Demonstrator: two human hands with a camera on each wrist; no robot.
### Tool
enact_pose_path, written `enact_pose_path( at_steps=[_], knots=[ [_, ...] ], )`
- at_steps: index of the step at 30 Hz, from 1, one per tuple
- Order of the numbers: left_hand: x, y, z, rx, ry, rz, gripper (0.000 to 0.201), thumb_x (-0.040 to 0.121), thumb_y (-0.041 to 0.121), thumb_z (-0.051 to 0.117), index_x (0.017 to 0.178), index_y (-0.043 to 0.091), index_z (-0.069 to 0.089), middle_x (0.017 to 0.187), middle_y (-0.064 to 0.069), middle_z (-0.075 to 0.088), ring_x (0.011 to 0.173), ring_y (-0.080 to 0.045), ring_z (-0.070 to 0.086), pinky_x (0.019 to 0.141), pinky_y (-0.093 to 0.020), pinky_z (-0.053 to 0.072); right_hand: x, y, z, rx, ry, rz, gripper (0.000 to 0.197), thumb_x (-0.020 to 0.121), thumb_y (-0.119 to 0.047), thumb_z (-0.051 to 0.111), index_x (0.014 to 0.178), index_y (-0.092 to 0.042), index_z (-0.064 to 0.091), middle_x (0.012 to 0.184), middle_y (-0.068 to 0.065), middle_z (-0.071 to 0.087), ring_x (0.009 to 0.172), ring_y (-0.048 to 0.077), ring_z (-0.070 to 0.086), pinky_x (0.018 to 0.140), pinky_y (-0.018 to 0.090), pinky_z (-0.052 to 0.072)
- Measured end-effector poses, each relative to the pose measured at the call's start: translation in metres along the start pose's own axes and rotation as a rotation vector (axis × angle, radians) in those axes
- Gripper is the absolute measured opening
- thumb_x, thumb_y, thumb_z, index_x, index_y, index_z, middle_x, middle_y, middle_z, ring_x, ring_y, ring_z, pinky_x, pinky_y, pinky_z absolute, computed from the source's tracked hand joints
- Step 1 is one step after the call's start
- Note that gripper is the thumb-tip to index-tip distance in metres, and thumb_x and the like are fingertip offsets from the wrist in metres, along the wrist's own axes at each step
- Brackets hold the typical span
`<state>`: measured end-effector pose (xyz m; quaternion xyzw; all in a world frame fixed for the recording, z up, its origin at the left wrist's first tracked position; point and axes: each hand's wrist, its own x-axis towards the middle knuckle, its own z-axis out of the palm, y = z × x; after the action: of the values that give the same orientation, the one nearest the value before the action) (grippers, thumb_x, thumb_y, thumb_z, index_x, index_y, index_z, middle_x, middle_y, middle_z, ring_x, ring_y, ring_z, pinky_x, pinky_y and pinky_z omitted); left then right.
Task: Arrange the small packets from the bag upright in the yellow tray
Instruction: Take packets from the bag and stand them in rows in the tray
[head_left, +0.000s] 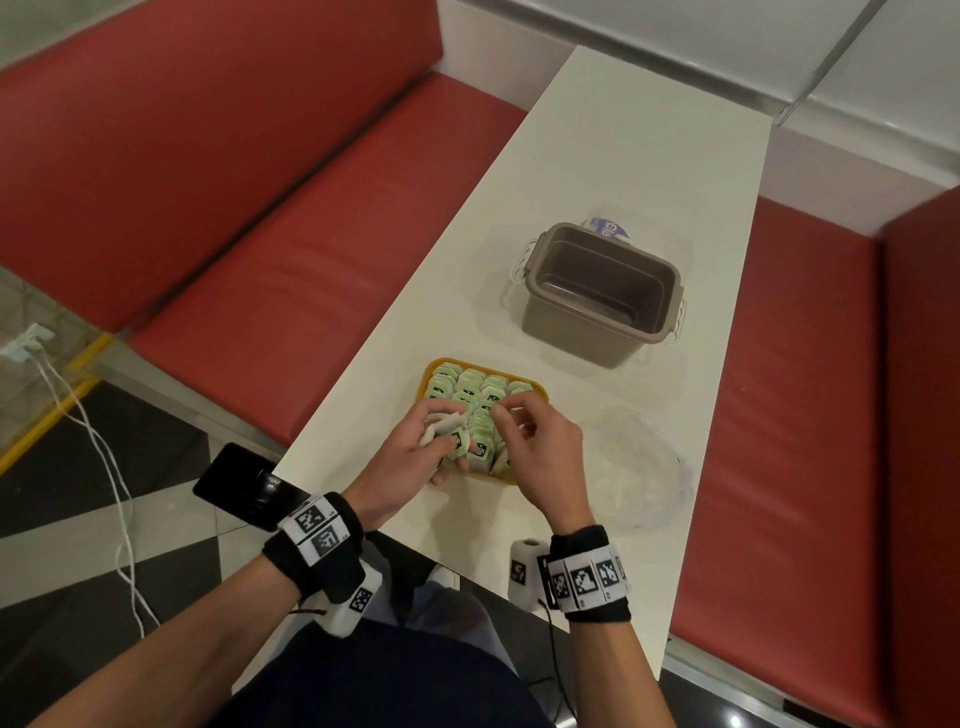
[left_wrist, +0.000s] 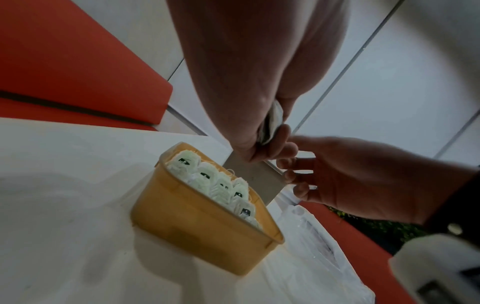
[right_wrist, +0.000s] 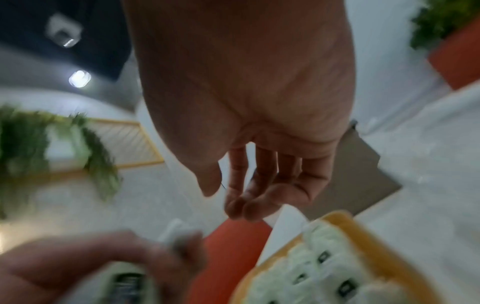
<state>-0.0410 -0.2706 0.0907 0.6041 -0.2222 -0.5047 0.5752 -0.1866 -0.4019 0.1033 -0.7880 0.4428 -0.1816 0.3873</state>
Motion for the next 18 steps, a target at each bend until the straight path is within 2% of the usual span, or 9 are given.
enact_pose_path(
  at_steps=[2, 4, 6, 9, 11, 12, 15, 16, 18],
  knots=[
    [0.0, 0.002, 0.003, 0.017, 0.015, 0.032, 0.03, 0.11, 0.002, 0.053, 0.132, 0.021, 0.056, 0.103, -0.021, 0.067, 0.082, -0.025, 0.06, 0.06, -0.032, 0.044, -0.006, -0.016, -0.006, 0.146, -0.094, 0.068, 0.025, 0.103, -0.051, 0.069, 0.101, -0.027, 0.074, 0.073, -0.012, 0.07, 0.067, -0.003, 0.065, 0.061, 0.01, 0.043],
    [-0.001, 0.004, 0.005, 0.043, 0.03, 0.05, 0.023, 0.111, 0.012, 0.057, 0.131, 0.023, 0.055, 0.094, -0.01, 0.063, 0.079, -0.024, 0.054, 0.06, -0.033, 0.045, -0.01, -0.024, -0.007, 0.205, -0.193, 0.108, 0.029, 0.097, -0.056, 0.075, 0.103, -0.028, 0.073, 0.08, -0.008, 0.075, 0.066, -0.002, 0.069, 0.058, 0.011, 0.047],
    [-0.003, 0.007, 0.008, 0.037, 0.045, 0.056, 0.019, 0.111, 0.02, 0.06, 0.129, 0.022, 0.055, 0.093, -0.004, 0.069, 0.077, -0.018, 0.059, 0.06, -0.033, 0.045, -0.011, -0.023, -0.007, 0.212, -0.22, 0.128, 0.033, 0.089, -0.059, 0.083, 0.102, -0.032, 0.071, 0.087, -0.007, 0.076, 0.068, 0.001, 0.071, 0.06, 0.014, 0.05],
    [-0.006, 0.013, 0.014, -0.017, 0.078, 0.05, 0.016, 0.113, 0.021, 0.055, 0.128, 0.016, 0.053, 0.094, 0.003, 0.075, 0.078, -0.012, 0.068, 0.06, -0.03, 0.044, -0.012, -0.02, -0.008, 0.294, -0.185, 0.135, 0.03, 0.087, -0.046, 0.091, 0.102, -0.029, 0.072, 0.098, -0.007, 0.075, 0.07, 0.003, 0.071, 0.063, 0.016, 0.05],
    [-0.007, 0.014, 0.016, -0.059, 0.084, 0.038, 0.017, 0.113, 0.025, 0.053, 0.128, 0.016, 0.052, 0.097, 0.001, 0.076, 0.079, -0.013, 0.069, 0.06, -0.03, 0.043, -0.014, -0.021, -0.009, 0.324, -0.171, 0.123, 0.026, 0.088, -0.036, 0.092, 0.104, -0.029, 0.072, 0.104, -0.006, 0.072, 0.073, 0.005, 0.074, 0.064, 0.018, 0.054],
    [-0.007, 0.013, 0.017, -0.085, 0.079, 0.032, 0.018, 0.113, 0.026, 0.053, 0.128, 0.016, 0.051, 0.099, -0.001, 0.076, 0.08, -0.015, 0.068, 0.061, -0.031, 0.042, -0.015, -0.021, -0.009, 0.319, -0.154, 0.115, 0.023, 0.089, -0.036, 0.091, 0.102, -0.031, 0.073, 0.104, -0.007, 0.072, 0.077, 0.007, 0.074, 0.067, 0.022, 0.057],
    [-0.006, 0.008, 0.019, -0.136, 0.055, 0.037, 0.02, 0.113, 0.026, 0.053, 0.129, 0.015, 0.05, 0.108, -0.006, 0.073, 0.085, -0.022, 0.067, 0.06, -0.032, 0.039, -0.013, -0.019, -0.009, 0.34, -0.119, 0.105, 0.011, 0.095, -0.03, 0.083, 0.097, -0.032, 0.072, 0.103, -0.009, 0.074, 0.088, 0.016, 0.076, 0.08, 0.044, 0.065],
    [-0.006, 0.007, 0.02, -0.141, 0.051, 0.039, 0.019, 0.113, 0.026, 0.053, 0.129, 0.016, 0.05, 0.109, -0.006, 0.073, 0.085, -0.023, 0.067, 0.06, -0.031, 0.039, -0.012, -0.018, -0.01, 0.341, -0.116, 0.098, 0.01, 0.096, -0.028, 0.081, 0.097, -0.031, 0.071, 0.103, -0.009, 0.075, 0.087, 0.018, 0.076, 0.08, 0.049, 0.065],
    [-0.004, 0.004, 0.019, -0.124, 0.05, 0.037, 0.017, 0.113, 0.025, 0.055, 0.126, 0.016, 0.05, 0.109, -0.007, 0.074, 0.085, -0.024, 0.067, 0.058, -0.03, 0.038, -0.009, -0.017, -0.015, 0.291, -0.104, 0.069, 0.01, 0.099, -0.026, 0.076, 0.099, -0.03, 0.067, 0.1, -0.009, 0.075, 0.083, 0.015, 0.076, 0.078, 0.048, 0.065]
  ],
)
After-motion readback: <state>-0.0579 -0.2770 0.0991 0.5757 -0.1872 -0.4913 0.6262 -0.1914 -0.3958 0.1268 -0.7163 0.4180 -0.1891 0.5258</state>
